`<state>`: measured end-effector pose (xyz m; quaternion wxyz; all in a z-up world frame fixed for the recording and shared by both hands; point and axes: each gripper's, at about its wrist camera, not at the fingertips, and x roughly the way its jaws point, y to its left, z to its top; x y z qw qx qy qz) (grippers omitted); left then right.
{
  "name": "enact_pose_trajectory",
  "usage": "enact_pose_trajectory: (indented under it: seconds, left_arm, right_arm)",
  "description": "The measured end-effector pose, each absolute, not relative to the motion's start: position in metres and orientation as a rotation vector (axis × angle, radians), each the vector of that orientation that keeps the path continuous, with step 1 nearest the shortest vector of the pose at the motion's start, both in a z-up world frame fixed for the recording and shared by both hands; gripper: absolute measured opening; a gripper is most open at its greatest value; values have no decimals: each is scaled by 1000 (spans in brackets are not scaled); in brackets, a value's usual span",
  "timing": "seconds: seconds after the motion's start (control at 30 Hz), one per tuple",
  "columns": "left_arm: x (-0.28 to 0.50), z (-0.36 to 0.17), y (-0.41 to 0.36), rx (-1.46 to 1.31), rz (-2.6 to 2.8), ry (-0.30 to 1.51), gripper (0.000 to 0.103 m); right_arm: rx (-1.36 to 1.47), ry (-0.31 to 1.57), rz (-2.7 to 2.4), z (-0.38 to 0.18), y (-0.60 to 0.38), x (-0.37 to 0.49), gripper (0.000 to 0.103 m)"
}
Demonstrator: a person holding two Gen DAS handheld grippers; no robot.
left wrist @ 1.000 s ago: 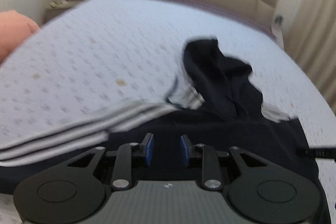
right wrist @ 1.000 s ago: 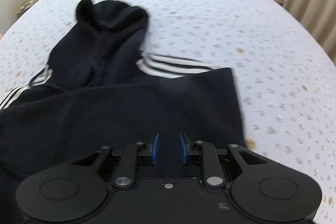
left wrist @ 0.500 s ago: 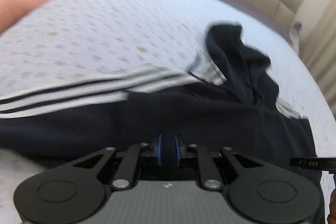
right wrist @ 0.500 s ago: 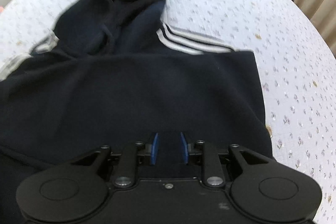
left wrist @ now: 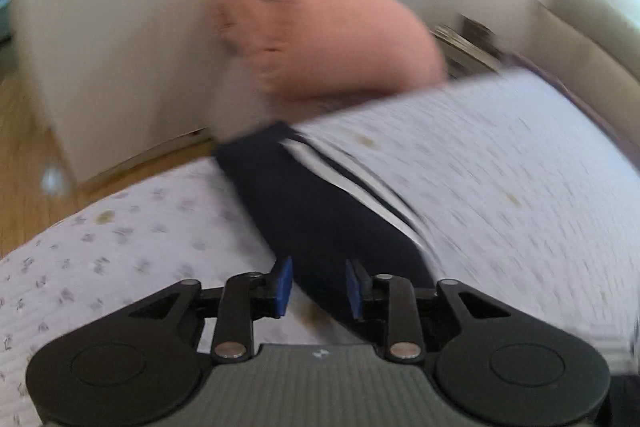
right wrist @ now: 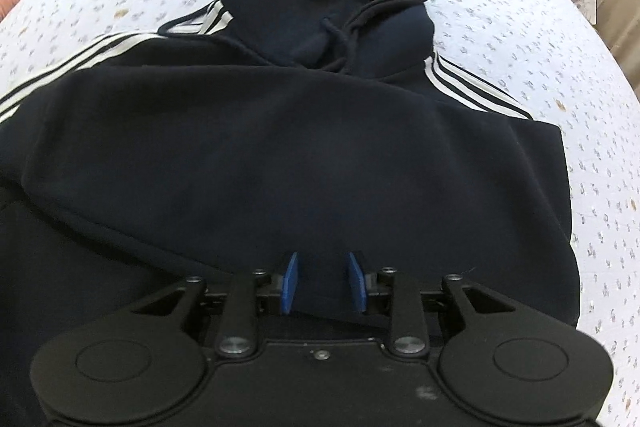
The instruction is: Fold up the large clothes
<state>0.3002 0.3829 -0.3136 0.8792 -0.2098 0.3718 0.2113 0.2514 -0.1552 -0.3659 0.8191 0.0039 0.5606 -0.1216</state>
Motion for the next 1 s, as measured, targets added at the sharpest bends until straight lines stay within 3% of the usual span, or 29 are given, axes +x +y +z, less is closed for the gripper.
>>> enact_pose_trajectory:
  seconds: [0.03,0.17,0.23,0.33,0.4,0.43,0.47,0.73,1.0]
  left_arm:
    - [303,-317,400,-487,459,765,38]
    - [319,-337,445,-667,462,736,71]
    - [325,-351,453,-726,447,737,75]
    - [338,-372,462,-812,388,743,68]
    - [343,-376,462,-823,378,727,45]
    - [347,-375,463,-813,373,731,11]
    - [348,-374,463,-823,368,735,5]
    - [277,-292,457,-808,347,499,5]
    - [306,-347,452,-635,451,714,5]
  right_arm:
    - [3,1197,-258,-365,-155,253,36]
    - [-18,1206,-253,-365,-152,258,36]
    - [-23,1210,-256,-366,-151,260,36]
    - [-28,1211,-260,-368,-151,263,36]
    - [-31,1212,-263,-368,-150,264,36]
    - [-30,1211,-266,-368,-150,264,36]
    - [-29,1211,-267,-368,-150,264,36]
    - [-15,1210,-267,-366,-151,262,36]
    - [-22,1201,-249,-367,-152,260,37]
